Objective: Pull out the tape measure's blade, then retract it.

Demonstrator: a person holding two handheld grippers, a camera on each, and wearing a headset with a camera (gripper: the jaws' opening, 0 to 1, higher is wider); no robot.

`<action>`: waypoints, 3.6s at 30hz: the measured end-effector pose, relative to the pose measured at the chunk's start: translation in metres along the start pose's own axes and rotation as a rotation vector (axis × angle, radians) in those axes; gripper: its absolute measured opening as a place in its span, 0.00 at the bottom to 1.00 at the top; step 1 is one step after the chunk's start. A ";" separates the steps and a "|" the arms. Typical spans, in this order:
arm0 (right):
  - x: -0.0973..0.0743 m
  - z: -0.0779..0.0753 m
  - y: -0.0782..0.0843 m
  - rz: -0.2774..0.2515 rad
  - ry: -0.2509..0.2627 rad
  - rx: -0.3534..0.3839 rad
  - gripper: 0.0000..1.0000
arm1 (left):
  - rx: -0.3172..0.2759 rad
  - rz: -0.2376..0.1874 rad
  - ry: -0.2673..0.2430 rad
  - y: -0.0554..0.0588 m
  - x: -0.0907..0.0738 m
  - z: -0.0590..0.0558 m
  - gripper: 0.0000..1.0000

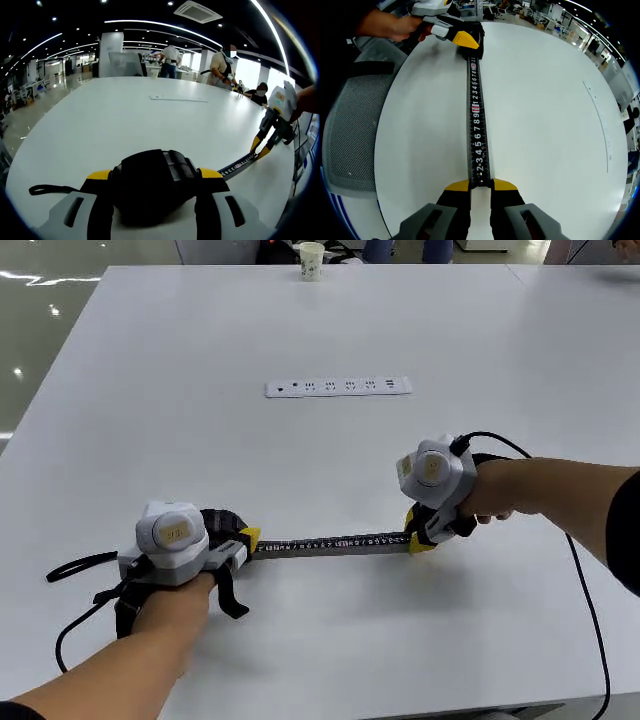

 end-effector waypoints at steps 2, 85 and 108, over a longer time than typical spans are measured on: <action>0.000 0.000 -0.001 -0.002 0.002 0.003 0.11 | 0.000 -0.001 0.000 0.000 0.000 0.000 0.61; 0.006 0.000 -0.027 0.002 0.009 0.044 0.11 | 0.014 0.024 0.011 0.000 0.000 0.001 0.61; 0.008 0.002 -0.037 0.007 0.018 0.042 0.11 | 0.012 0.023 0.009 -0.001 0.001 0.001 0.61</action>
Point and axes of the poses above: the centre of the closed fingertips' face, and the gripper's own axes: x roughly forward along the fingers, z roughly to its left, y roughly out of its underside, the point moved 10 cm from there along -x, roughly backward along the fingers, and after that the axes turned 6 degrees about z, right-handed, at the moved point
